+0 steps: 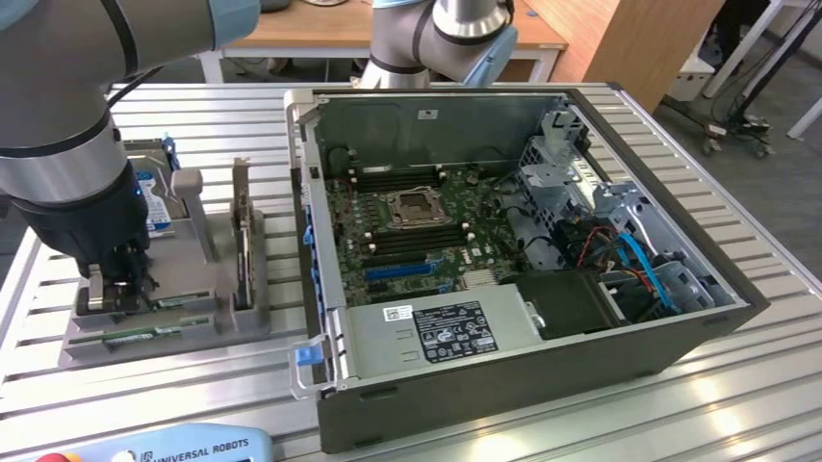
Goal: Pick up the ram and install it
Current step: 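Pick up the ram and move it above insertion slot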
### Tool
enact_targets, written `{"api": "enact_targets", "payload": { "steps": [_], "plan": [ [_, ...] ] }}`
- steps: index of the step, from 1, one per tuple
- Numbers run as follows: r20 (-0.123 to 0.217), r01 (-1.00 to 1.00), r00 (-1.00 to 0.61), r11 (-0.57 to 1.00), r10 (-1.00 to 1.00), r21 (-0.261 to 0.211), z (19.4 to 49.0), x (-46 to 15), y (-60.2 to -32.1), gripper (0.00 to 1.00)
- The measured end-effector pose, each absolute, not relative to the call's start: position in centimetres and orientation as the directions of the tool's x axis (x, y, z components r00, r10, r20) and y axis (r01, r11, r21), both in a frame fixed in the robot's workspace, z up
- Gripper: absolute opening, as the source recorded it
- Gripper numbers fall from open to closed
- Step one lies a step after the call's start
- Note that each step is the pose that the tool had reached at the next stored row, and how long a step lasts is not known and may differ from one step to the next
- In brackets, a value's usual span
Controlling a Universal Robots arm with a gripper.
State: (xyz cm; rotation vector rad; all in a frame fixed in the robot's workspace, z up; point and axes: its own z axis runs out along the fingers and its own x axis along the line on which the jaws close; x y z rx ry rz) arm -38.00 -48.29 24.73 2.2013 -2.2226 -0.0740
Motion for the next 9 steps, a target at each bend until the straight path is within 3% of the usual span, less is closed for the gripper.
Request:
{"api": "enact_targets", "payload": {
  "steps": [9],
  "plan": [
    [-0.025,-0.999,-0.010,0.009,-1.000,0.042,24.72,-38.00,-48.87,0.31]
  ]
}}
